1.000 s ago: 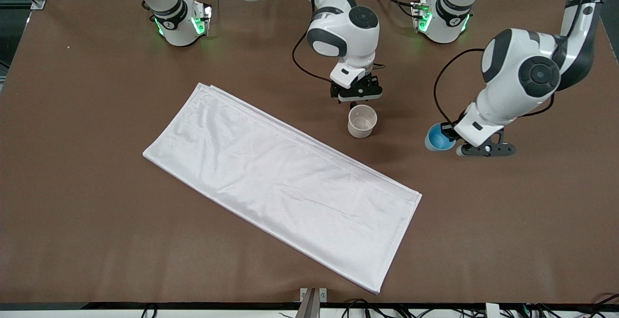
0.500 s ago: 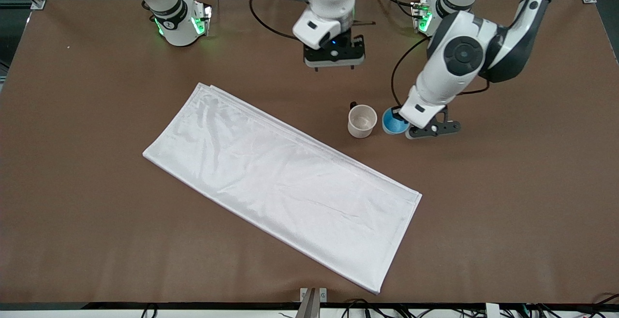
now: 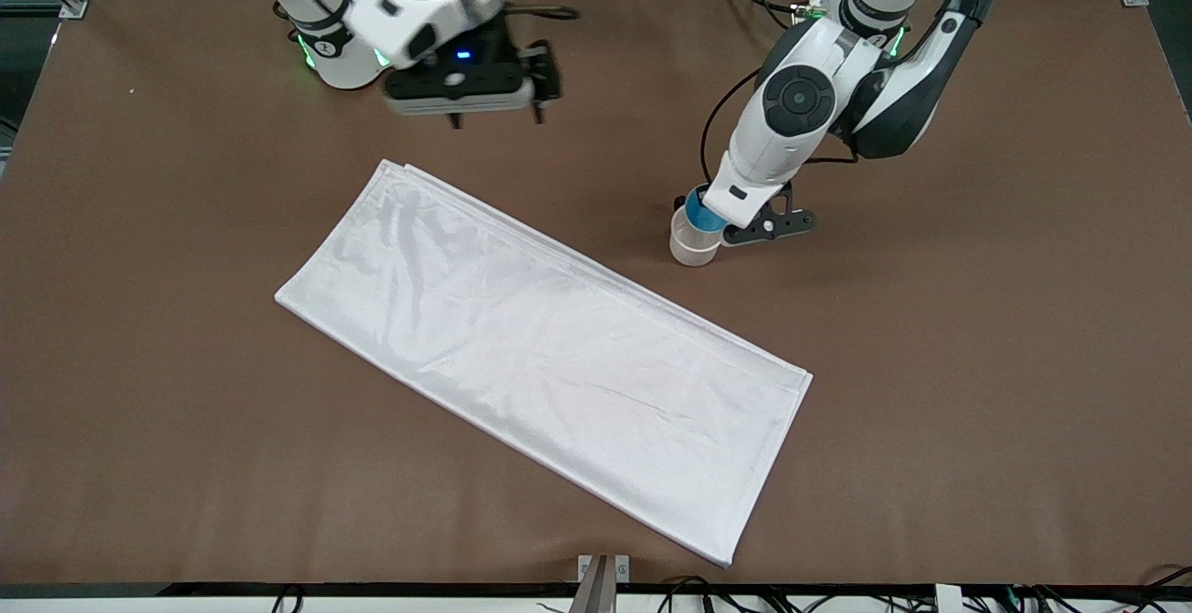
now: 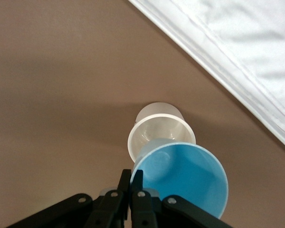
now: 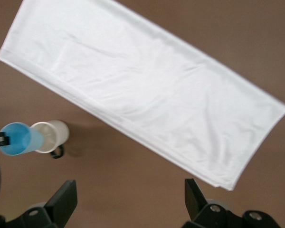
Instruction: Place blue cup into white mug on table
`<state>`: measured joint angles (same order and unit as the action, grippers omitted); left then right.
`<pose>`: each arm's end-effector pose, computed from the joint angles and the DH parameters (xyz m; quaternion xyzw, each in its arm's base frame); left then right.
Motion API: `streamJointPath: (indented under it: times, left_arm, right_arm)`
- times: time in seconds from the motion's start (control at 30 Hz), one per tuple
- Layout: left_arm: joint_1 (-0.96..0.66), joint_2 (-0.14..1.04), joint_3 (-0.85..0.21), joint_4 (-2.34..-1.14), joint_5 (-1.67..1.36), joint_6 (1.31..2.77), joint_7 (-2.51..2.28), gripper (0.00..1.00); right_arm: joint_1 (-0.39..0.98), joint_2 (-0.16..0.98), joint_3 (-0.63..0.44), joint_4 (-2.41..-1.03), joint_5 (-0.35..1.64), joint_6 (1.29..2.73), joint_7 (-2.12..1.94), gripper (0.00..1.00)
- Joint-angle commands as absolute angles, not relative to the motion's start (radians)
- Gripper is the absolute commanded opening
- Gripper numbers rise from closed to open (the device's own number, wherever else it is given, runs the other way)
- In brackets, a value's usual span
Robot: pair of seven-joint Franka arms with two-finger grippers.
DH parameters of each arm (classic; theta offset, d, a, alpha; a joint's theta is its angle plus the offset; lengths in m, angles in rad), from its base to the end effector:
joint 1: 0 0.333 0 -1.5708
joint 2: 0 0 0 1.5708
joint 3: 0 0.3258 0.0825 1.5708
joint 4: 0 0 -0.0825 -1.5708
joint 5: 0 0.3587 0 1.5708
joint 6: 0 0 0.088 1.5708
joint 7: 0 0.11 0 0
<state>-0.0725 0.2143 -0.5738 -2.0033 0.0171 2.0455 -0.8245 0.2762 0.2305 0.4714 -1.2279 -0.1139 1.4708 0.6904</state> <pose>0.4483 -0.3231 0.3782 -0.9927 -0.0855 0.0849 0.0084 0.4638 0.3570 0.6566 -0.9997 -0.0155 -0.0166 0.0083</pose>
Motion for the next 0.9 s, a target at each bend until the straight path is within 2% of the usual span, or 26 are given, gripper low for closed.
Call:
streamJointPath:
  times: [0.0, 0.13, 0.33, 0.43, 0.47, 0.5, 0.57, 0.7, 0.87]
  left_arm:
    - [-0.078, 0.259, -0.577, -1.997, 0.021, 2.062, -0.845, 0.0]
    - [-0.098, 0.296, -0.577, -1.999, 0.044, 2.071, -0.85, 0.0]
    - [-0.101, 0.344, -0.577, -1.99, 0.098, 2.094, -0.888, 0.0]
    - [-0.101, 0.368, -0.577, -1.974, 0.112, 2.094, -0.888, 0.0]
    - [-0.1, 0.377, -0.577, -1.965, 0.112, 2.094, -0.881, 0.2]
    - [-0.094, 0.383, -0.575, -1.957, 0.115, 2.094, -0.874, 0.44]
    - [-0.091, 0.394, -0.575, -1.944, 0.126, 2.091, -0.858, 1.0]
    - [-0.084, 0.387, -0.572, -1.904, 0.144, 2.057, -0.842, 1.0]
    - [-0.063, 0.382, -0.561, -1.794, 0.146, 1.982, -0.818, 1.0]
  right_arm:
    - [0.163, 0.166, 0.482, -1.21, -0.089, 1.392, 0.554, 1.0]
    - [0.101, 0.158, 0.471, -1.186, -0.095, 1.329, 0.529, 1.0]
    - [-0.004, 0.118, 0.459, -1.192, -0.086, 1.307, 0.407, 1.0]
    - [-0.037, 0.107, 0.405, -1.196, -0.083, 1.299, 0.316, 1.0]
    - [-0.038, 0.104, 0.382, -1.2, -0.077, 1.298, 0.29, 1.0]
    - [-0.044, 0.098, 0.359, -1.204, -0.068, 1.296, 0.263, 1.0]
    - [-0.06, 0.095, 0.302, -1.216, -0.037, 1.298, 0.204, 1.0]
    - [-0.061, 0.095, 0.168, -1.227, 0.037, 1.307, 0.109, 1.0]
    - [-0.061, 0.092, 0.098, -1.291, 0.043, 1.354, 0.071, 1.0]
